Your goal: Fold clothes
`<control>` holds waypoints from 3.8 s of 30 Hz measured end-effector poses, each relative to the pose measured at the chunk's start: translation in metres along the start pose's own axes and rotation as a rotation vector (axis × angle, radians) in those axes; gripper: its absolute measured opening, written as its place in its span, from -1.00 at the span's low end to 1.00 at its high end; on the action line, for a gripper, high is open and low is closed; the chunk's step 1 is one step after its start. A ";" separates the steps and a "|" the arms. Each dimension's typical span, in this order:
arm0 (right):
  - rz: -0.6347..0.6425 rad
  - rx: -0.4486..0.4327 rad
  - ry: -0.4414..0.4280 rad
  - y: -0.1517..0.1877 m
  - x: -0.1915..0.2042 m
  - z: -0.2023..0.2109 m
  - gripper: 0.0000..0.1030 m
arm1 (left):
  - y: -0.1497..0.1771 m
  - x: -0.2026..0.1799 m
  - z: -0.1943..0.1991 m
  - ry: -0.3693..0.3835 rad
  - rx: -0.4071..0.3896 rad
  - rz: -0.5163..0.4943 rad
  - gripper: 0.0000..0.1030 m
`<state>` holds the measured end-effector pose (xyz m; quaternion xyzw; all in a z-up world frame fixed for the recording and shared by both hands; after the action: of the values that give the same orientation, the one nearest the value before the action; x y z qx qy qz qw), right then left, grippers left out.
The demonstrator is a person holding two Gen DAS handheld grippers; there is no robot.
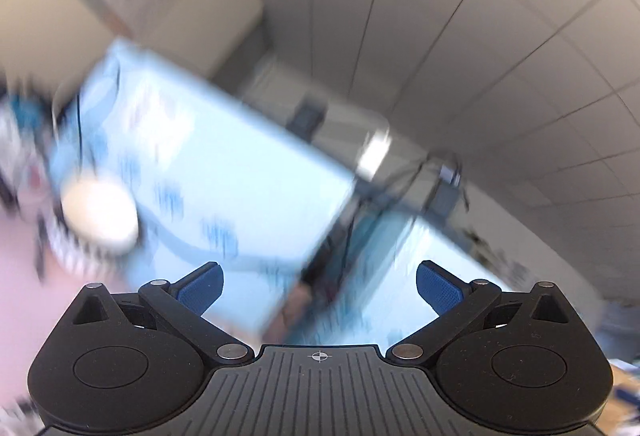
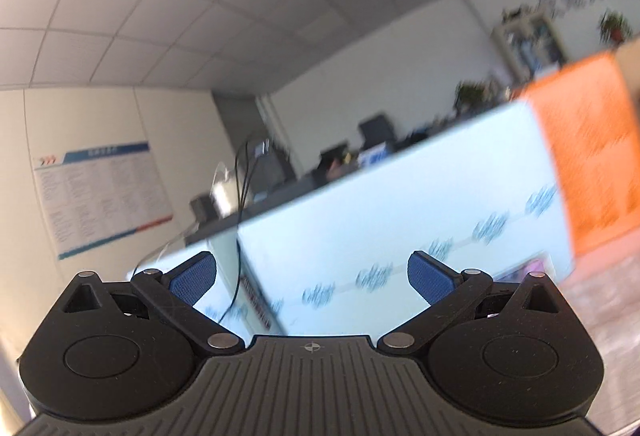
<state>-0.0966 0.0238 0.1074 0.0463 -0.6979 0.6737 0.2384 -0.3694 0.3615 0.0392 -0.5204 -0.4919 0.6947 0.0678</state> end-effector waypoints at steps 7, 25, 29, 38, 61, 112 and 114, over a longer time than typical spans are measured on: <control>-0.220 0.319 -0.071 0.075 -0.030 -0.122 0.96 | 0.020 0.068 -0.030 -0.040 0.197 0.286 1.00; -0.375 0.569 -0.120 0.145 -0.057 -0.226 0.25 | 0.056 0.060 -0.069 0.077 0.417 0.242 0.81; -0.334 0.562 -0.098 0.148 -0.054 -0.219 -0.48 | 0.062 0.045 -0.073 -0.079 0.406 0.057 -0.39; -0.281 0.427 -0.227 0.103 -0.027 -0.165 -0.60 | 0.053 -0.008 -0.035 0.109 0.210 -0.178 -0.64; -0.275 0.094 0.092 -0.022 -0.225 0.093 -0.61 | 0.220 -0.265 -0.066 0.601 0.479 -0.432 -0.71; -0.157 0.234 0.498 0.024 -0.303 0.129 0.65 | 0.284 -0.298 -0.078 0.566 0.626 -0.685 -0.73; -0.149 0.243 0.504 0.025 -0.302 0.127 0.65 | 0.283 -0.298 -0.070 0.587 0.616 -0.686 -0.73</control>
<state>0.1256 -0.1738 -0.0317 -0.0431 -0.5256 0.7233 0.4458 -0.0618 0.0804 0.0234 -0.4582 -0.3673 0.5705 0.5741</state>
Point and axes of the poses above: each gripper's, at about its wrist camera, not at the fingertips, and z roughly against the way its jaws point, x to its left, y to its underside, the point moved 2 cm from there along -z, roughly the way its jaws point, and after that the axes turned 3 degrees about z, right-handed, at the moved point
